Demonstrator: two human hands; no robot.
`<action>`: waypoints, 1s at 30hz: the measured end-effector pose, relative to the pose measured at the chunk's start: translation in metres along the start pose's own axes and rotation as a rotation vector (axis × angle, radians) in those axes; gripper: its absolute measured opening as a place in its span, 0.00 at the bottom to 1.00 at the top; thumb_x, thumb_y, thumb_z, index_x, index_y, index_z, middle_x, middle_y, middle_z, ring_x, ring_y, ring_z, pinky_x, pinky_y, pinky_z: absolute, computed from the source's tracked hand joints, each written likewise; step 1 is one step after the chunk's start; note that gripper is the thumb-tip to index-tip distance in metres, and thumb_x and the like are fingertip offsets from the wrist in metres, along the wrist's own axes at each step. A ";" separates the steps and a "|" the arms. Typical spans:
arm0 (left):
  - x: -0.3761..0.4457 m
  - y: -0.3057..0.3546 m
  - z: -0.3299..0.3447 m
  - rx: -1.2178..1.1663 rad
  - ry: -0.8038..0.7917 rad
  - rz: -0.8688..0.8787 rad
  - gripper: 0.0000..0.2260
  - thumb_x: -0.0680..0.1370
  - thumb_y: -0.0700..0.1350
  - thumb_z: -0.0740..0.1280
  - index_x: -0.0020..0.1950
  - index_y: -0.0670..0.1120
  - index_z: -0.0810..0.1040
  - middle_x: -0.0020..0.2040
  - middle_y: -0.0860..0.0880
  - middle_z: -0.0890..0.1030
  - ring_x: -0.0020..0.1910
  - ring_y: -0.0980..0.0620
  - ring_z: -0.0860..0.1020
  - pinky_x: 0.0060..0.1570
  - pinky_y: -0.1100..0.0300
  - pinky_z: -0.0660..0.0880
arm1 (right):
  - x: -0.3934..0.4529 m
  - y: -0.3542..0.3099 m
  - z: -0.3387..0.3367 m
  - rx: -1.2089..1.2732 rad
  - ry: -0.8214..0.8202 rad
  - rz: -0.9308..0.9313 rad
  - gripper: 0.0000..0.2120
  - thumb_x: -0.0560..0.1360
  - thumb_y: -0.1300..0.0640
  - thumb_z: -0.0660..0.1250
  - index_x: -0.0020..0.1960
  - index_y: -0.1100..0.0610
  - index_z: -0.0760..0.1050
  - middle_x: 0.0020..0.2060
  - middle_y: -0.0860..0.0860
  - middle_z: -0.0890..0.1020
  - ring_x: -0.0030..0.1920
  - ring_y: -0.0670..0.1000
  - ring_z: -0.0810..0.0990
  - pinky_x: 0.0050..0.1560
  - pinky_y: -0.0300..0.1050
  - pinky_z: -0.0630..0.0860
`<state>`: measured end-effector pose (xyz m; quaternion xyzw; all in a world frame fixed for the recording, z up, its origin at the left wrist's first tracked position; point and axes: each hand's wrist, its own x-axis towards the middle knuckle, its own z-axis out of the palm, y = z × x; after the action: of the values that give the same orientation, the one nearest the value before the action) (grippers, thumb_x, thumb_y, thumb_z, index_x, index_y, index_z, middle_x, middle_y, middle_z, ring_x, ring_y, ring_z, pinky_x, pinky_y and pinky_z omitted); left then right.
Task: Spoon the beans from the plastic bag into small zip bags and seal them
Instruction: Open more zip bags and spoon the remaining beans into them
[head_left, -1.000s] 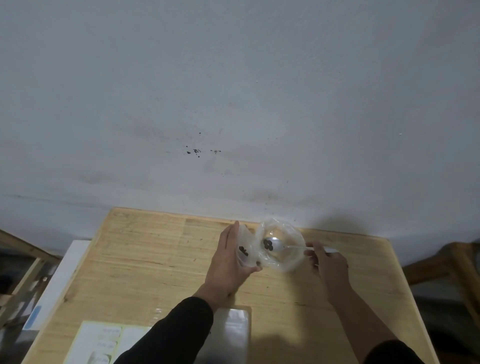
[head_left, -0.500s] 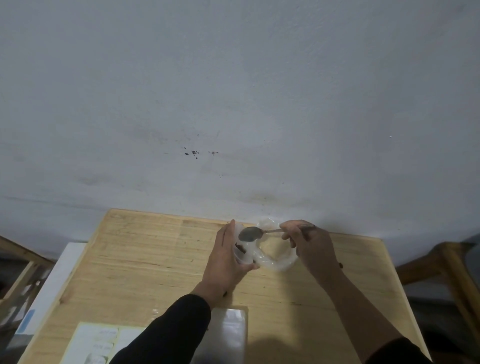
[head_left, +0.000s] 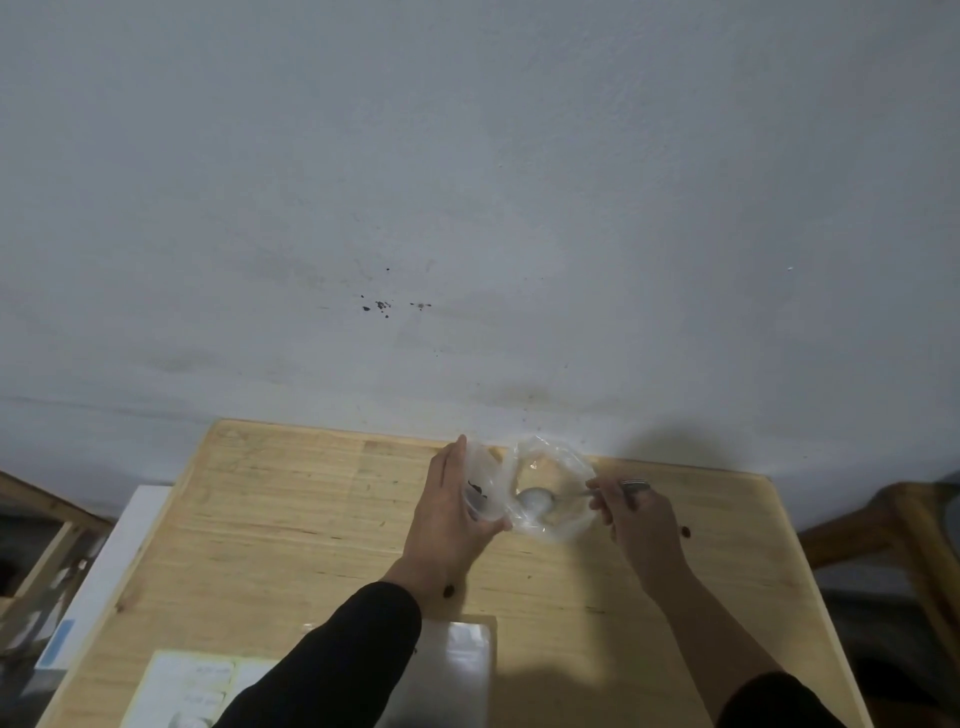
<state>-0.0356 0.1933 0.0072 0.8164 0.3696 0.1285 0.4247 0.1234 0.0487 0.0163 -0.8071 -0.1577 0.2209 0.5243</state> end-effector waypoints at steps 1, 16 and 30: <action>0.001 0.000 0.000 0.008 0.000 0.002 0.50 0.65 0.53 0.78 0.77 0.49 0.49 0.70 0.57 0.58 0.59 0.74 0.52 0.50 0.88 0.51 | 0.000 0.000 0.001 -0.009 -0.016 0.001 0.12 0.77 0.57 0.63 0.39 0.57 0.82 0.26 0.48 0.79 0.24 0.41 0.72 0.33 0.41 0.69; 0.003 -0.002 0.000 0.034 0.000 0.011 0.50 0.65 0.56 0.77 0.77 0.51 0.49 0.71 0.58 0.58 0.62 0.71 0.54 0.54 0.85 0.51 | -0.006 0.005 0.003 0.130 -0.018 0.217 0.11 0.77 0.57 0.64 0.41 0.60 0.82 0.31 0.53 0.82 0.28 0.46 0.72 0.28 0.35 0.70; -0.002 0.002 -0.008 -0.026 0.021 0.052 0.50 0.63 0.55 0.78 0.76 0.52 0.50 0.64 0.64 0.56 0.61 0.71 0.55 0.50 0.87 0.54 | 0.003 -0.017 -0.008 0.367 0.119 0.186 0.10 0.77 0.59 0.63 0.43 0.61 0.80 0.27 0.50 0.79 0.22 0.41 0.70 0.22 0.32 0.67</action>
<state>-0.0402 0.1963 0.0142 0.8189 0.3509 0.1530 0.4276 0.1294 0.0503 0.0340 -0.7207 -0.0084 0.2456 0.6482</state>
